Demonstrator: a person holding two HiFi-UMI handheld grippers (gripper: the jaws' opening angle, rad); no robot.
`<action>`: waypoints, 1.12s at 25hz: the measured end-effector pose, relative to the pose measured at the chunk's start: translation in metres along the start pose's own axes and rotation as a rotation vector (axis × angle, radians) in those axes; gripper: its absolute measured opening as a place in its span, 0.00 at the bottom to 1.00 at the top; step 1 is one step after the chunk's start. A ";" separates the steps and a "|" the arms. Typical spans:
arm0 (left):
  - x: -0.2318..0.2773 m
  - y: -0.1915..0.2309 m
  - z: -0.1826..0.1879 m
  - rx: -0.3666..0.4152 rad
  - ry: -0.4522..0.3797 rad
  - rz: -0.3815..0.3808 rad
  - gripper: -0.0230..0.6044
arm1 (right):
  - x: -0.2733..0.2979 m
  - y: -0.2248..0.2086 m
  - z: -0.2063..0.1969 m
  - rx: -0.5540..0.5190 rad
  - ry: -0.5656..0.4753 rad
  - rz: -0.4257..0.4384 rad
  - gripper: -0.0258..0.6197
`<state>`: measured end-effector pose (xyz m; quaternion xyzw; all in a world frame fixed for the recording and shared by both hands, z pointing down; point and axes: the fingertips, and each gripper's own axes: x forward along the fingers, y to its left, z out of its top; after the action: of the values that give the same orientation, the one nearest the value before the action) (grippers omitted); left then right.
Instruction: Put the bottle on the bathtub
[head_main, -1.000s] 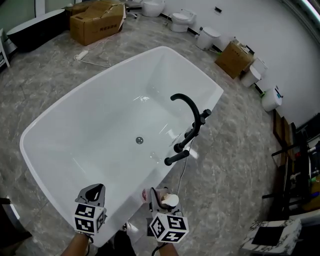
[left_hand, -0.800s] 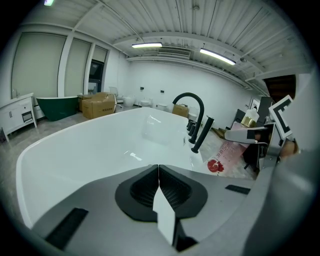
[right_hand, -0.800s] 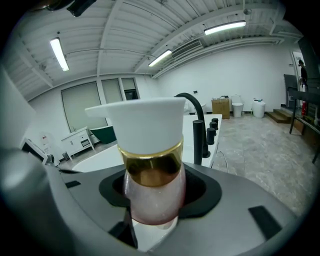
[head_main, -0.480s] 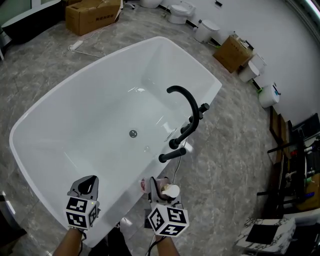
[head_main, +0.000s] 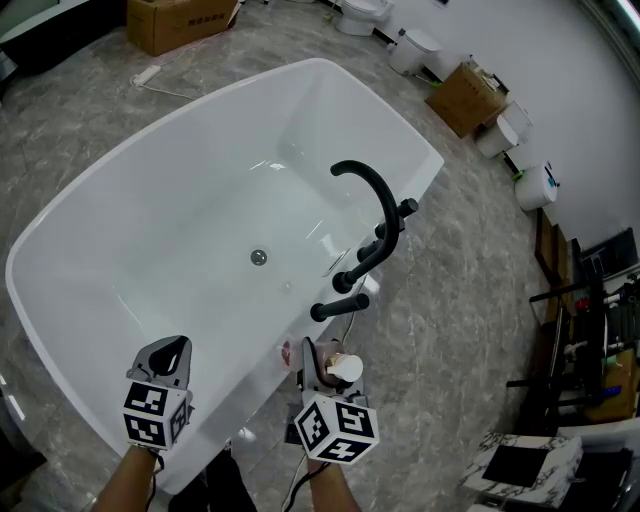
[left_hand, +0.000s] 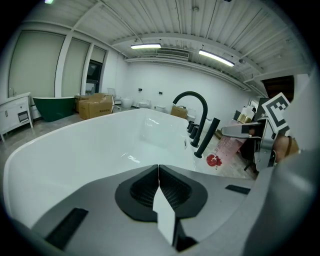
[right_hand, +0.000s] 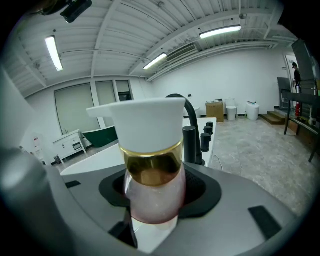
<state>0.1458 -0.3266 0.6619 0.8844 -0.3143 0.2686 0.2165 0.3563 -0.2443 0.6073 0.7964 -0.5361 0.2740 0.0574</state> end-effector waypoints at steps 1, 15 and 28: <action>0.002 0.001 0.000 -0.002 0.001 0.000 0.06 | 0.002 -0.002 0.001 0.000 -0.002 -0.004 0.39; 0.021 -0.001 0.001 -0.014 -0.005 -0.019 0.06 | 0.019 -0.014 0.003 -0.001 -0.010 -0.035 0.39; 0.025 0.004 -0.007 -0.026 0.003 -0.013 0.06 | 0.021 -0.017 -0.003 -0.002 -0.023 -0.047 0.39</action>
<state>0.1570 -0.3366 0.6835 0.8832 -0.3118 0.2644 0.2299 0.3761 -0.2535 0.6240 0.8119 -0.5180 0.2627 0.0583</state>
